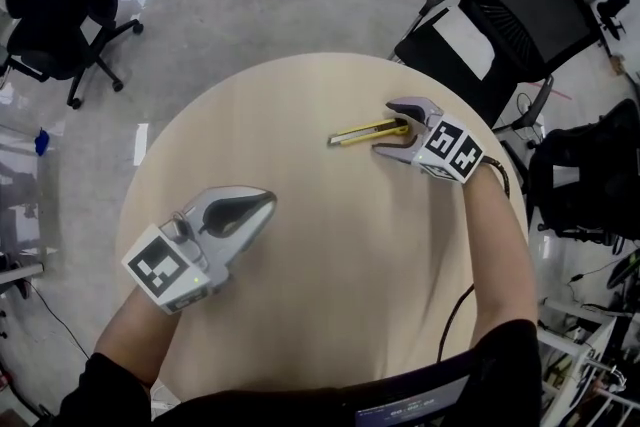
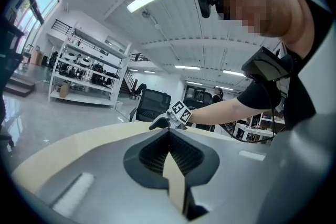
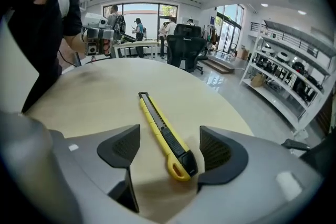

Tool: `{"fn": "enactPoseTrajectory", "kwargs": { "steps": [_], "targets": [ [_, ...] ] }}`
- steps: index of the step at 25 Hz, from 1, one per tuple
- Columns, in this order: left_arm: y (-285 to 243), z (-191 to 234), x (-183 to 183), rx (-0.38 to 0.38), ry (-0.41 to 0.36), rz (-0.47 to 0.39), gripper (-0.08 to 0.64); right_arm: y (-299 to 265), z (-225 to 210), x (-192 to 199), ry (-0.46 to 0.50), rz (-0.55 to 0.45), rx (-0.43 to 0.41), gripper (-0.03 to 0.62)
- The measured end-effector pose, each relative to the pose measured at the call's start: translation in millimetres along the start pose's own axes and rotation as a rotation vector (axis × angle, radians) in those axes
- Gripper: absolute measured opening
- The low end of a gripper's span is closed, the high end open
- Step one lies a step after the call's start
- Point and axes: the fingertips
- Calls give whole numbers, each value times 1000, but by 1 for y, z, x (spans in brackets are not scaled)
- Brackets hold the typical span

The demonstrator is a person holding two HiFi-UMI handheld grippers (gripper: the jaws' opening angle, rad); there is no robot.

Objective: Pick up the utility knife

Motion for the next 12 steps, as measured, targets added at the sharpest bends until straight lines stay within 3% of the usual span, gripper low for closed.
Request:
{"fn": "enactPoseTrajectory", "kwargs": {
  "steps": [4, 8, 12],
  "targets": [
    [-1, 0, 2, 5, 6, -3, 0, 0, 10, 2, -49, -20, -83, 272],
    [0, 1, 4, 6, 12, -6, 0, -1, 21, 0, -39, -1, -100, 142],
    [1, -1, 1, 6, 7, -12, 0, 0, 24, 1, -55, 11, -70, 133]
  ]
}}
Point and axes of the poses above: the fingertips, and each gripper's own axes: y backward along the fingers, z to its left, x out of its underside, and after that the axes turned 8 degrees about -z, right-handed
